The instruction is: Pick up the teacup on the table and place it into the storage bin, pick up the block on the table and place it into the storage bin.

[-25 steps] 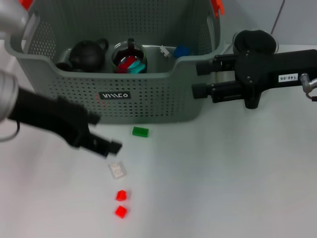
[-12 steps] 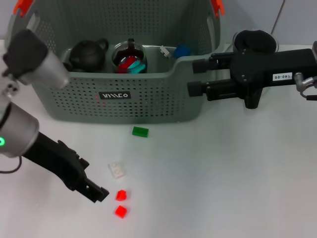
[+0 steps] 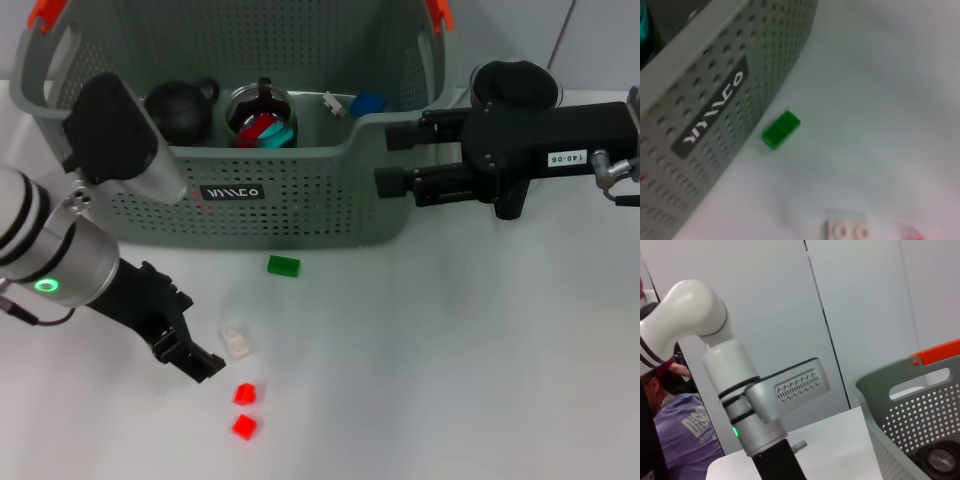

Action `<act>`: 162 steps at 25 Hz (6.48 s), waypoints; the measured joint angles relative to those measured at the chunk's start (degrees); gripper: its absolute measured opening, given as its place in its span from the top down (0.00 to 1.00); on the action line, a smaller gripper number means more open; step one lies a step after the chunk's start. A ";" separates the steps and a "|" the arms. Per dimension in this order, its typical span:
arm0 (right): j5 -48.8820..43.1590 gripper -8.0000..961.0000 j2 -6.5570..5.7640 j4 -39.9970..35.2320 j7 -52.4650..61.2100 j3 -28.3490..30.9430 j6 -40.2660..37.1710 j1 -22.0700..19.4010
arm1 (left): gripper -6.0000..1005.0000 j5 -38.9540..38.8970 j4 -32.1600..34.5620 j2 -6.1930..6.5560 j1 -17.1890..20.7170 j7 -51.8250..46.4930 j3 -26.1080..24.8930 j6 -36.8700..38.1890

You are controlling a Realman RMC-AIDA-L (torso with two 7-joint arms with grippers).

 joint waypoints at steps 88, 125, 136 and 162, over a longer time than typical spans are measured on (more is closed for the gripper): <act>-5.99 0.19 -1.76 0.09 2.10 -2.03 -1.50 -0.46 | 0.33 3.54 11.69 -0.13 -5.06 6.62 13.05 -13.35; -5.99 0.19 -1.58 0.00 1.38 -0.75 -1.06 -0.53 | 0.58 3.82 12.46 0.06 -5.88 5.09 13.73 -11.58; -5.92 0.19 -1.53 0.07 0.63 -0.62 -1.08 -0.67 | 0.58 -4.16 -1.56 0.16 -5.68 5.29 -3.16 3.31; -5.91 0.19 -1.63 0.09 -1.93 -0.40 -1.59 -0.75 | 0.55 -17.52 27.05 9.59 -21.66 2.18 -26.61 -24.41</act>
